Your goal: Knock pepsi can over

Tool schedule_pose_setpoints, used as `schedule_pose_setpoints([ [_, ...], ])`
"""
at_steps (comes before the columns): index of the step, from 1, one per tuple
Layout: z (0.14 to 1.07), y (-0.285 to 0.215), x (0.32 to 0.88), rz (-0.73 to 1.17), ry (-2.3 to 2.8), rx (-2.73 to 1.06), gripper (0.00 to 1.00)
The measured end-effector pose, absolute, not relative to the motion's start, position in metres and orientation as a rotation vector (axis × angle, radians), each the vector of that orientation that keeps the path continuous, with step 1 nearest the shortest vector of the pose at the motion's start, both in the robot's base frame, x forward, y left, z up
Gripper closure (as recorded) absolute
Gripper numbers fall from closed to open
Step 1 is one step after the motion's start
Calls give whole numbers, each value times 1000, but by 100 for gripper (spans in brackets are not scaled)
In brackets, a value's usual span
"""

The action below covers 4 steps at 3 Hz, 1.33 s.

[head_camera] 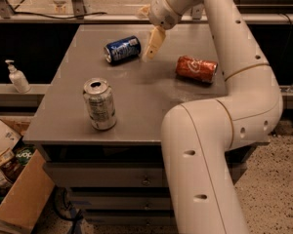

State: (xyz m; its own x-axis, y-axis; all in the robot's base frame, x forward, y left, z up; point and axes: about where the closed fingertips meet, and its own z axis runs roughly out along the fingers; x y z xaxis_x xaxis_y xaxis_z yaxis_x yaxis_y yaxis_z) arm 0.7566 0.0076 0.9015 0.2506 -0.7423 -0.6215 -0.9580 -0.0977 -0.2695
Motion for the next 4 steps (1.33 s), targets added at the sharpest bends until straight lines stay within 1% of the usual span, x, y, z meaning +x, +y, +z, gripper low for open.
schedule_pose_setpoints([
  [1, 911, -10, 762, 419, 1570, -1823, 0],
  [2, 928, -39, 774, 402, 1595, -1676, 0],
  [4, 975, -107, 810, 367, 1607, -1274, 0],
])
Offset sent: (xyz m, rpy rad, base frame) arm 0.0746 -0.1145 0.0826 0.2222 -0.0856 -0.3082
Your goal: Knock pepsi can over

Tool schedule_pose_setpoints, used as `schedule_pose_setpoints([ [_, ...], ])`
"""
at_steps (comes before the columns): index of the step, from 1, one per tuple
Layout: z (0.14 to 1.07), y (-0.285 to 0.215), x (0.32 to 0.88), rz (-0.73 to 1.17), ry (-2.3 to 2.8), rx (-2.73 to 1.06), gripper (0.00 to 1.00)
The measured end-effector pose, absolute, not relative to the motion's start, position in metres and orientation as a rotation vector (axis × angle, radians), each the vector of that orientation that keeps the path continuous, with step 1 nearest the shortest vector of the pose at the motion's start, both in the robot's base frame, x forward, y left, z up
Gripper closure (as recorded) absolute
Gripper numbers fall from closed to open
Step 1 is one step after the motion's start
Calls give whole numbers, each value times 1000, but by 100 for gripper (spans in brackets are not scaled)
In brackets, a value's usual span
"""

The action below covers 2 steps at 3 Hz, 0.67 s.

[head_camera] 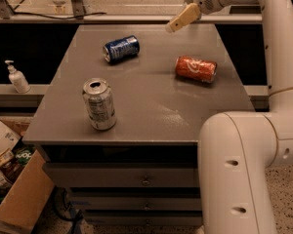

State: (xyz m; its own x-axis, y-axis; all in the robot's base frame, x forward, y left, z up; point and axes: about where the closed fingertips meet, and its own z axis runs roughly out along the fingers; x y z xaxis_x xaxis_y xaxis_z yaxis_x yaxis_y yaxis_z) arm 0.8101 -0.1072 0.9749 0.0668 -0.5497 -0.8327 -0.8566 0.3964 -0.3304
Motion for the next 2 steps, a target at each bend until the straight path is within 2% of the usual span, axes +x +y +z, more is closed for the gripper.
schedule_pose_setpoints([
  [1, 995, -140, 825, 346, 1596, -1108, 0],
  [2, 995, -140, 825, 347, 1597, -1108, 0],
])
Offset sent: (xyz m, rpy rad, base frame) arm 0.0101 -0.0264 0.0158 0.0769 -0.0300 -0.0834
